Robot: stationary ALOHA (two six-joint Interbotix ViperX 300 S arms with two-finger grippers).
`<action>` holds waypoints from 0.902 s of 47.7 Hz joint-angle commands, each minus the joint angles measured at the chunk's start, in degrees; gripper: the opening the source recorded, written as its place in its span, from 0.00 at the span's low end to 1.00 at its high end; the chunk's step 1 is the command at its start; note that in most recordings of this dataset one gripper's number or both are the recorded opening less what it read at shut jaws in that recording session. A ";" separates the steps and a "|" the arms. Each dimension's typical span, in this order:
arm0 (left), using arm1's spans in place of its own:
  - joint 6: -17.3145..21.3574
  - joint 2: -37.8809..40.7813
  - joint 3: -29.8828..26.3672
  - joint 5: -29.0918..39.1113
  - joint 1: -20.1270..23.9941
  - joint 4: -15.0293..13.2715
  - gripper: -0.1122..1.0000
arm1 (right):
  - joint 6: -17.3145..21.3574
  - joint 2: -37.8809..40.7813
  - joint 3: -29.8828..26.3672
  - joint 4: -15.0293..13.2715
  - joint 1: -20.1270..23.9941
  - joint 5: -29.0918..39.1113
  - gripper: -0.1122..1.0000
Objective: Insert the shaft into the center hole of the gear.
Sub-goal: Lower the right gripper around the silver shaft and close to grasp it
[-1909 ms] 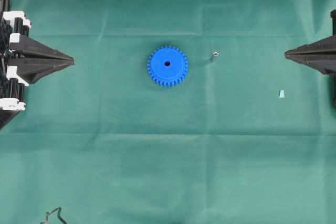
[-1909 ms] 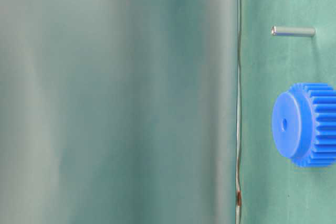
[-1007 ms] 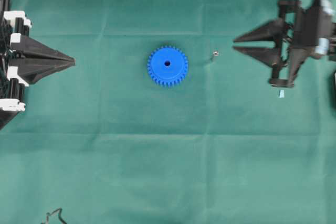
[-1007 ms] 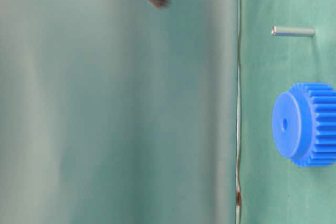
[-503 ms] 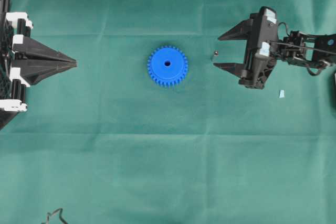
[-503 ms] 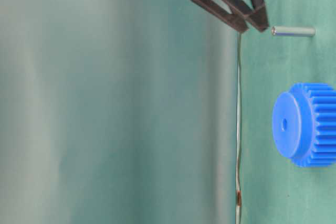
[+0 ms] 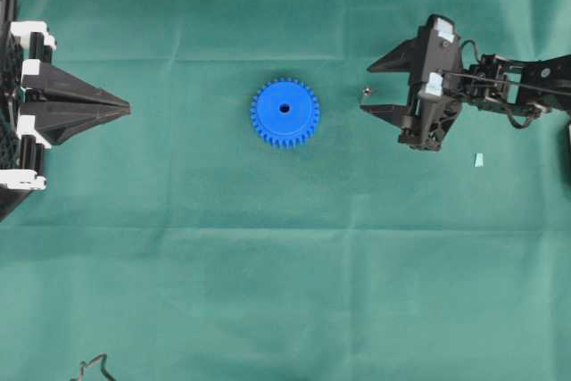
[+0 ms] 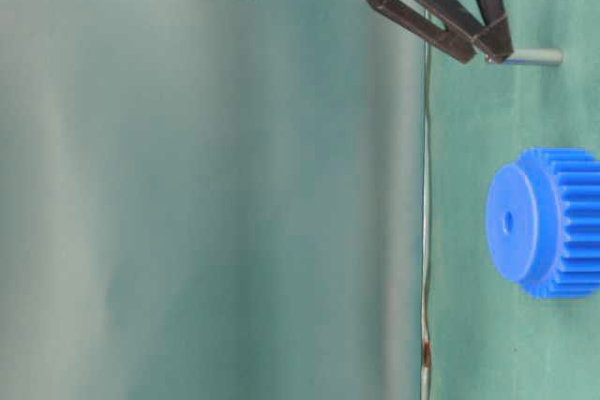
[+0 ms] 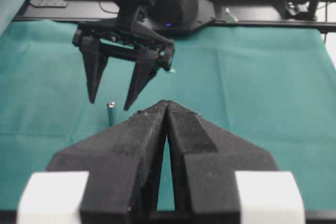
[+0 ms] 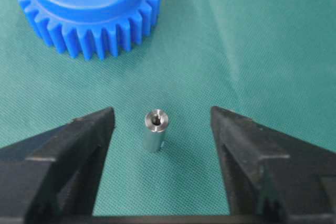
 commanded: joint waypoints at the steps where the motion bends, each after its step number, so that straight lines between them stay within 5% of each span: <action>1: 0.00 0.53 -1.23 -0.18 -0.09 0.09 0.10 | 0.09 0.09 -1.49 0.18 0.18 -0.09 0.71; 12: 0.09 0.44 -1.23 -0.09 -0.09 0.18 0.10 | -0.09 0.35 -1.58 -0.18 0.88 0.44 0.25; 43: -0.09 0.53 -1.32 -0.09 -0.09 0.18 0.10 | 0.00 -5.36 -4.04 0.09 0.88 7.65 0.24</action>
